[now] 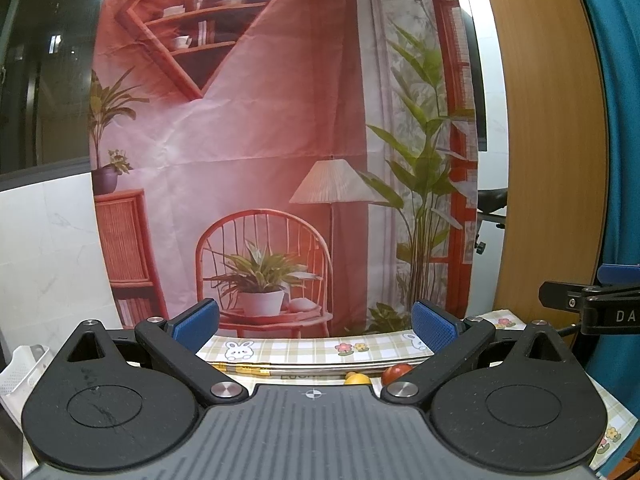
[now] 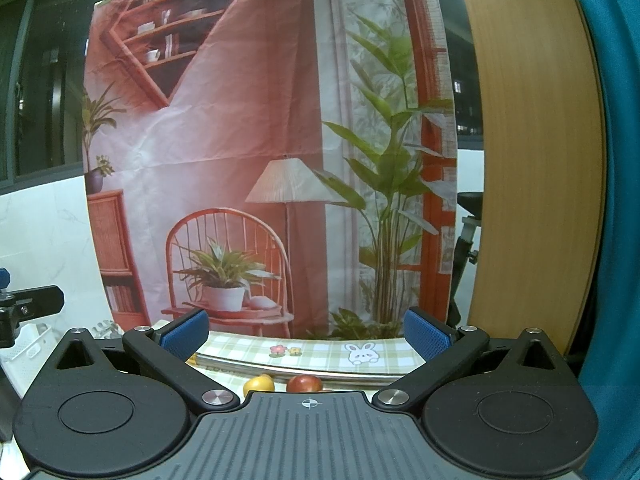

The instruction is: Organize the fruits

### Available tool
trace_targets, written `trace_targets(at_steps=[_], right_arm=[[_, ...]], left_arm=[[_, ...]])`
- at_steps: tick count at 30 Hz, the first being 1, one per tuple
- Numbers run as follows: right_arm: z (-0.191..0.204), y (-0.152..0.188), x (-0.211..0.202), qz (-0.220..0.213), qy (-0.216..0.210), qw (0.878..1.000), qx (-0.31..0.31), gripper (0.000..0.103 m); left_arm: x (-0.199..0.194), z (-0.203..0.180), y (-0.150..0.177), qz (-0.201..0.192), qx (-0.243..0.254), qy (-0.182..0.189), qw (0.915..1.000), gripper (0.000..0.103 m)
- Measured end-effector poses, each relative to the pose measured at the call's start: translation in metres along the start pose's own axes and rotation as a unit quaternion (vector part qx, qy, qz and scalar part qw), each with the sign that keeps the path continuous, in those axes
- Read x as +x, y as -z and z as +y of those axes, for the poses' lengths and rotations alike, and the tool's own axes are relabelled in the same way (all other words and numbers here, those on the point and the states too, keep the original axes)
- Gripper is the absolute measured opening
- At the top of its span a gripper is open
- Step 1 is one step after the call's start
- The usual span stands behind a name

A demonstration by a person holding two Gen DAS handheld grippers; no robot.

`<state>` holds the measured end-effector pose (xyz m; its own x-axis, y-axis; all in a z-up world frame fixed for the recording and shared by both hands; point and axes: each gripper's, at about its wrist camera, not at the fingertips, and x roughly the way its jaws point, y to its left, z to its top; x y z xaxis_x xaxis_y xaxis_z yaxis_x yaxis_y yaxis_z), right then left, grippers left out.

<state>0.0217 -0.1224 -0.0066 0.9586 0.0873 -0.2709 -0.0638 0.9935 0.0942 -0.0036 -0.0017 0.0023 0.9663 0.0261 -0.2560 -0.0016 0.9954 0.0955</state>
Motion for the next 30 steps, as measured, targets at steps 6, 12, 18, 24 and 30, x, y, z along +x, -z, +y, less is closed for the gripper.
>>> trace_targets(at_steps=[6,12,18,24,30], right_arm=[[-0.0017,-0.0006,-0.0001,0.000,0.000,1.000,0.000,0.103],[-0.0031,-0.0013,-0.0003,-0.001,0.001,1.000,0.000,0.103],[-0.0028,-0.0007,-0.0003,-0.001,0.001,1.000,0.000,0.103],[-0.0025,-0.0007,-0.0002,-0.001,0.001,1.000,-0.001,0.103],[-0.0037,-0.0009,-0.0003,0.000,0.002,1.000,0.000,0.103]], left_arm=[[-0.0017,-0.0009,-0.0006,-0.002,-0.001,0.001,1.0000,0.103],[-0.0018,-0.0011,-0.0005,-0.002,-0.001,0.001,1.0000,0.103],[-0.0019,-0.0022,0.0005,-0.003,-0.003,0.002,1.0000,0.103],[-0.0020,-0.0022,0.0005,-0.003,-0.003,0.002,1.0000,0.103],[-0.0019,-0.0018,0.0001,-0.002,-0.003,0.002,1.0000,0.103]])
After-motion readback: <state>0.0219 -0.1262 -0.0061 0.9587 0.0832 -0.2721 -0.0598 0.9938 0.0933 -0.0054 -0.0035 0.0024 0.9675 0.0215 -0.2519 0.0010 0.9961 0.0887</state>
